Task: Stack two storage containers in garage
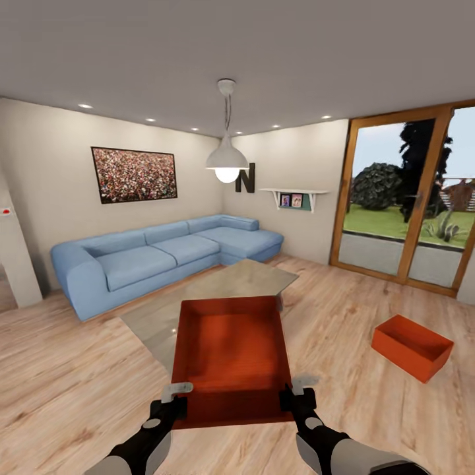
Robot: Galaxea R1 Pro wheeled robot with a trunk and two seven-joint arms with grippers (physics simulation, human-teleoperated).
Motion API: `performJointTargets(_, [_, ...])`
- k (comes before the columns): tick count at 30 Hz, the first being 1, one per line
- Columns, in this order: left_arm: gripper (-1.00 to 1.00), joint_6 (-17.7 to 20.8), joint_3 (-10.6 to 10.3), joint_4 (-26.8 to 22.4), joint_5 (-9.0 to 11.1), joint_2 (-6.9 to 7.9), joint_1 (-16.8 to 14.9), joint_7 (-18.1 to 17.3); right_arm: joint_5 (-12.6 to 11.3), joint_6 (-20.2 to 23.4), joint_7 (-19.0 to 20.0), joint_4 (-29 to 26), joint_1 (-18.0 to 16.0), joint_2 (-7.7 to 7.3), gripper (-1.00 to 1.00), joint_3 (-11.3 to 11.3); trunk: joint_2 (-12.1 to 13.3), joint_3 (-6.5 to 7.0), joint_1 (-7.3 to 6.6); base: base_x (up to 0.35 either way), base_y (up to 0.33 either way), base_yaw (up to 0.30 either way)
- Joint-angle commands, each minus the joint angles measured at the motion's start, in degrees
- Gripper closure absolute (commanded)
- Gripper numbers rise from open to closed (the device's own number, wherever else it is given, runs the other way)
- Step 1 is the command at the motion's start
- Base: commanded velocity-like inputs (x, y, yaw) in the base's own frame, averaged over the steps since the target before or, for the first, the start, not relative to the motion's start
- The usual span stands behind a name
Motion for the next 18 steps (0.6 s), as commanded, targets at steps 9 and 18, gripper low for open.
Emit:
performJointTargets(9, [1.00,-4.03,-1.21,0.58,0.02,0.63,-0.05,0.60,1.21,0.18,0.55,0.13,-0.06,0.03,1.00,-3.16,-0.08,-0.09,0.01,0.033,0.000,0.300])
performJointTargets(18, [1.00,-3.77,-1.06,0.64,0.19,0.63,-0.05,0.53,1.22,0.18,0.55,0.13,-0.06,0.03,1.00,-3.14,-0.08,-0.09,0.01,0.100,0.000,0.300])
